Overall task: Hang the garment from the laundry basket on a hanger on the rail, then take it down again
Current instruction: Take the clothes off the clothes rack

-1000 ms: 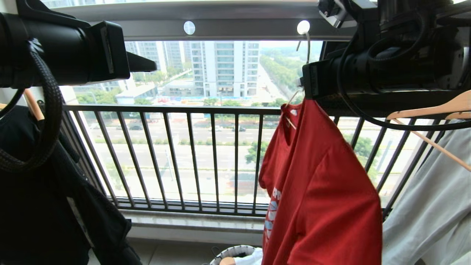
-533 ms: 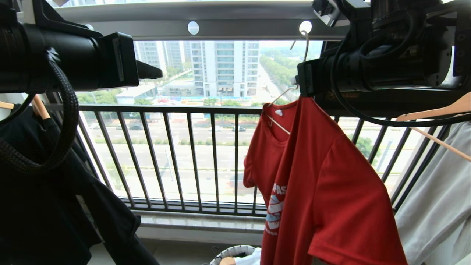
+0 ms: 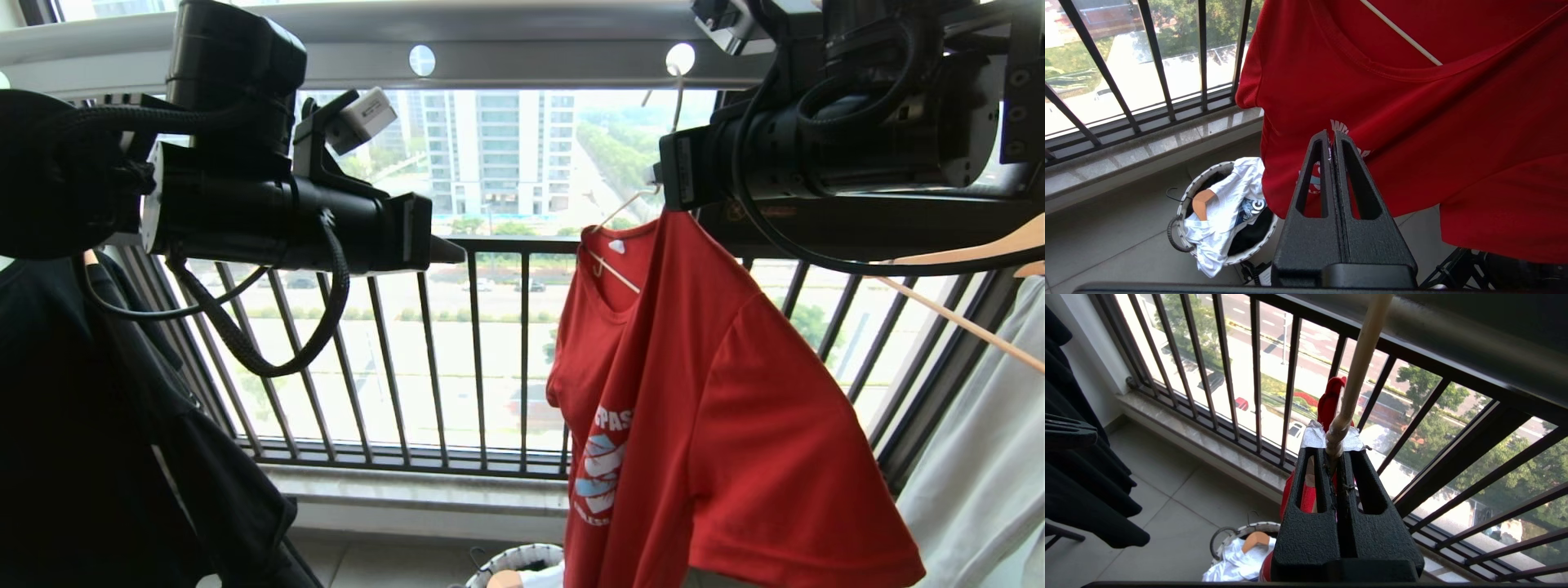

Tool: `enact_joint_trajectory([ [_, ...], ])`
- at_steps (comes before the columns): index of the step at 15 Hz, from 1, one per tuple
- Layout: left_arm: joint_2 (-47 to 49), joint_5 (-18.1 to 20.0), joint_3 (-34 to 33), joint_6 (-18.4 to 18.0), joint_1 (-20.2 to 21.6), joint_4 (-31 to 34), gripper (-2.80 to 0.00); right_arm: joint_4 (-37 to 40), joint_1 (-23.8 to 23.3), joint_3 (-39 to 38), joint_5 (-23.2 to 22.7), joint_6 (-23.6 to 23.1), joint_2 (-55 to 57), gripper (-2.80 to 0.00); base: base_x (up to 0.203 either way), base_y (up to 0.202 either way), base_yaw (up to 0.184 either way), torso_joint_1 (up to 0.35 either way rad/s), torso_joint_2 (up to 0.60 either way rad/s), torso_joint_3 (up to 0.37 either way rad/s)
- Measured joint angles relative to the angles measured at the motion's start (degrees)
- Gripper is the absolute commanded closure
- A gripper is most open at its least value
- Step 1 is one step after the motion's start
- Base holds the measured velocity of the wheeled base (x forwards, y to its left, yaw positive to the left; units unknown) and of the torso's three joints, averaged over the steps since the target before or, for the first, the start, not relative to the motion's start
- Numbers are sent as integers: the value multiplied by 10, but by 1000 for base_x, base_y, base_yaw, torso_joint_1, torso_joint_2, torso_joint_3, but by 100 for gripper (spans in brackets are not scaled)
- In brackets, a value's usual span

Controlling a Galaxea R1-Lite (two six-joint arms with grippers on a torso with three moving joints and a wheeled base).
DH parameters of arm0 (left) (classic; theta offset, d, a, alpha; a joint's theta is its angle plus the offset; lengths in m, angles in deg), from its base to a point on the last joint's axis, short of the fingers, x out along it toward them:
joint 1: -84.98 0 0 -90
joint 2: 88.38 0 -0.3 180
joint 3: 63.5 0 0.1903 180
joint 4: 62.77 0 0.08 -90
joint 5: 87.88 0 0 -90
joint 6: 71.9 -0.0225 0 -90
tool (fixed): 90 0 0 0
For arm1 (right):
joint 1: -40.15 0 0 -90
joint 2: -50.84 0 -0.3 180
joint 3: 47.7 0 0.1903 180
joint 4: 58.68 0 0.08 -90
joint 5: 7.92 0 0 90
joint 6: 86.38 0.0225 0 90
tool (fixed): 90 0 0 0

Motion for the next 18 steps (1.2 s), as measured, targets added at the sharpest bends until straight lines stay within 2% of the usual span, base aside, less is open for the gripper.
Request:
enact_joint_trajectory([
  [1, 17, 22, 4, 0, 1, -1, -280, 0, 0, 2, -3, -1, 0, 0, 0, 0, 0, 0, 0, 0],
  [3, 63, 34, 31, -2, 3, -2, -280, 1, -4, 3, -11, -1, -1, 0, 0, 0, 0, 0, 0, 0],
  [8, 181, 36, 180, -9, -4, -1, -280, 0, -15, 4, -28, -1, -2, 0, 0, 0, 0, 0, 0, 0],
  [10, 220, 33, 219, -23, -16, -9, -280, 0, -19, 4, -29, -1, -3, 0, 0, 0, 0, 0, 0, 0],
  [12, 250, 30, 231, -37, -21, -48, -280, 1, -20, 4, -32, -1, -5, 0, 0, 0, 0, 0, 0, 0],
  [16, 280, 27, 235, -38, -23, -88, -280, 2, -20, 3, -37, -1, -9, 0, 0, 0, 0, 0, 0, 0],
  [18, 291, 19, 235, -38, -26, -134, -280, 2, -20, 2, -40, -1, -10, 0, 0, 0, 0, 0, 0, 0],
])
